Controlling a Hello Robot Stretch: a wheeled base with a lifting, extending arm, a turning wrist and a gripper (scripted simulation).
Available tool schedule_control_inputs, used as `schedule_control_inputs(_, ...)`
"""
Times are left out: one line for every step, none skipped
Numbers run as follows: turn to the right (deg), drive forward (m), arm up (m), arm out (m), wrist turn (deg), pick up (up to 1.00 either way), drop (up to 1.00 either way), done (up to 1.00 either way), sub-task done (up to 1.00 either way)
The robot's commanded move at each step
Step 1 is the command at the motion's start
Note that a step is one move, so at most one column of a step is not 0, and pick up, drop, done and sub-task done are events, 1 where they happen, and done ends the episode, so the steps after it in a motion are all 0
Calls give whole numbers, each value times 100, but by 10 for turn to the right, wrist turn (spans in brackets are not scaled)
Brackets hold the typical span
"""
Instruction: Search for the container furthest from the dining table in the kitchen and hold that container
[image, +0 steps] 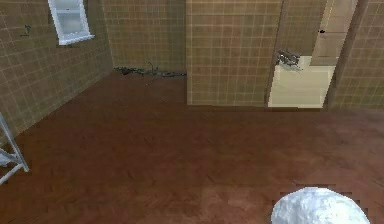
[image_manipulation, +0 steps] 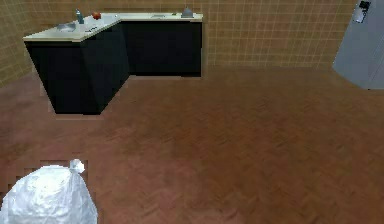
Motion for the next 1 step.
schedule_control_inputs(0, 50, 0, 0, 0, 0, 0, 0, 0)
